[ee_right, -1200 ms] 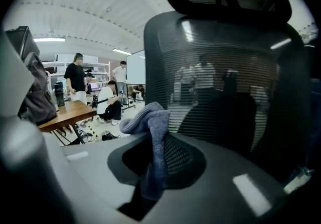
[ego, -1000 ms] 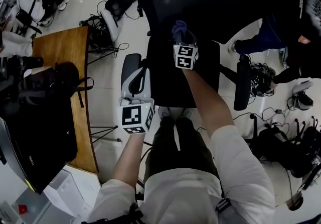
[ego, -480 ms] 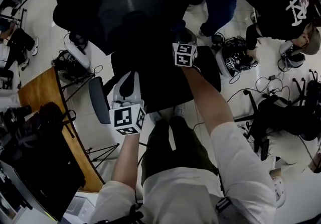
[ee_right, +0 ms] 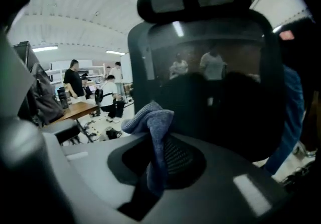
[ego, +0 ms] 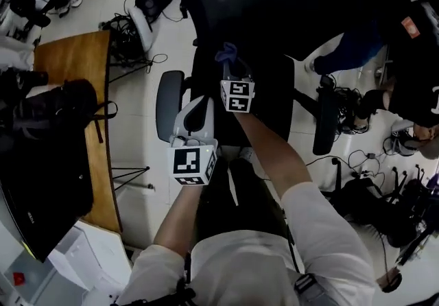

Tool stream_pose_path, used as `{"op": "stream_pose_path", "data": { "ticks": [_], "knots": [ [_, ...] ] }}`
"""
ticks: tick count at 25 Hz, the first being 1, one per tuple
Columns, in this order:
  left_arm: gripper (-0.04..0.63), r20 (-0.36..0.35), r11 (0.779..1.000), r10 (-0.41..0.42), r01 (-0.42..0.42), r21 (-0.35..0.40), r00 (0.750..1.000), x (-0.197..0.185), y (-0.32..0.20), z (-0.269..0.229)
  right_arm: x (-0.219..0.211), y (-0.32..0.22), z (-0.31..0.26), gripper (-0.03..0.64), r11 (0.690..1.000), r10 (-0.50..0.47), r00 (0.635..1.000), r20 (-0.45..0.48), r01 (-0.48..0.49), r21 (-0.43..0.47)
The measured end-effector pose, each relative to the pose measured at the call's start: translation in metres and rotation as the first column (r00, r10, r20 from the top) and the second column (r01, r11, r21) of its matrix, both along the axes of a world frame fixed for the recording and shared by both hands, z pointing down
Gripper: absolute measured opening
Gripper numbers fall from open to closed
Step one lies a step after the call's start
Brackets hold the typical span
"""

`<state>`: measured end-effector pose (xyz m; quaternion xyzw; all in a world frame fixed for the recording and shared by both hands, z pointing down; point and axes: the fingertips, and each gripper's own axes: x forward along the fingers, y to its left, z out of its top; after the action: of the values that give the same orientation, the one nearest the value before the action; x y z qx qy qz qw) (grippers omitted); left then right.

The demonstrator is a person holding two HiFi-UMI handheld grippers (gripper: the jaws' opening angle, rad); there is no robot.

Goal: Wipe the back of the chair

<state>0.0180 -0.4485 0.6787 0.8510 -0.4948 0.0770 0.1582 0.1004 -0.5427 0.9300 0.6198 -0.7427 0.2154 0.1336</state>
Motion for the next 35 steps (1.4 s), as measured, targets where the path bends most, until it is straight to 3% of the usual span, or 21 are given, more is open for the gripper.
{"op": "stream_pose_path", "data": {
  "ticks": [4,7,10,12,15,17,22,25,30,32,35],
  "knots": [
    [0.072,0.045,1.0,-0.023,0.022,0.022,0.999,-0.049,-0.016,0.019,-0.087,-0.048,0.072,0.044,0.994,-0.076,0.997,-0.006,0.076,-0.078],
    [0.072,0.061,0.997,-0.049,0.052,-0.048,0.997,-0.078,-0.024,0.042,-0.11,-0.085,0.094,0.044,0.993,-0.084,0.996,-0.023,0.081,-0.086],
    [0.072,0.064,0.996,-0.058,0.062,-0.063,0.996,-0.093,-0.023,0.062,-0.109,-0.094,0.104,0.044,0.992,-0.094,0.994,-0.049,0.089,-0.091],
    [0.072,0.071,0.992,-0.047,0.055,-0.113,0.996,-0.089,-0.019,0.07,-0.088,-0.093,0.103,0.044,0.994,-0.08,0.995,-0.063,0.075,-0.082],
    [0.072,0.053,0.998,-0.03,0.032,-0.045,0.998,-0.068,-0.025,0.068,-0.032,-0.087,0.096,0.044,0.998,-0.005,0.997,-0.072,0.0,-0.06],
    [0.072,0.044,0.999,-0.009,0.011,-0.039,0.999,-0.047,-0.024,0.068,0.024,-0.075,0.097,0.044,0.994,0.085,0.994,-0.071,-0.09,-0.069],
    [0.072,0.043,0.996,0.079,-0.078,-0.04,0.996,0.026,-0.023,0.066,0.189,-0.041,0.119,0.046,0.947,0.279,0.955,-0.103,-0.291,-0.136],
    [0.072,0.047,0.991,0.134,-0.132,-0.033,0.99,0.063,-0.026,0.071,0.248,-0.026,0.125,0.046,0.927,0.332,0.935,-0.126,-0.348,-0.14],
    [0.072,0.041,0.981,0.18,-0.177,-0.074,0.983,0.104,-0.026,0.088,0.309,0.008,0.133,0.044,0.867,0.458,0.882,-0.111,-0.471,-0.163],
    [0.072,0.038,0.982,0.176,-0.173,-0.071,0.984,0.108,-0.026,0.09,0.312,0.01,0.126,0.044,0.872,0.455,0.885,-0.097,-0.465,-0.154],
    [0.072,0.03,0.989,0.145,-0.145,-0.028,0.989,0.102,-0.005,0.064,0.292,0.018,0.062,0.044,0.903,0.425,0.904,-0.055,-0.427,-0.052]
  ]
}}
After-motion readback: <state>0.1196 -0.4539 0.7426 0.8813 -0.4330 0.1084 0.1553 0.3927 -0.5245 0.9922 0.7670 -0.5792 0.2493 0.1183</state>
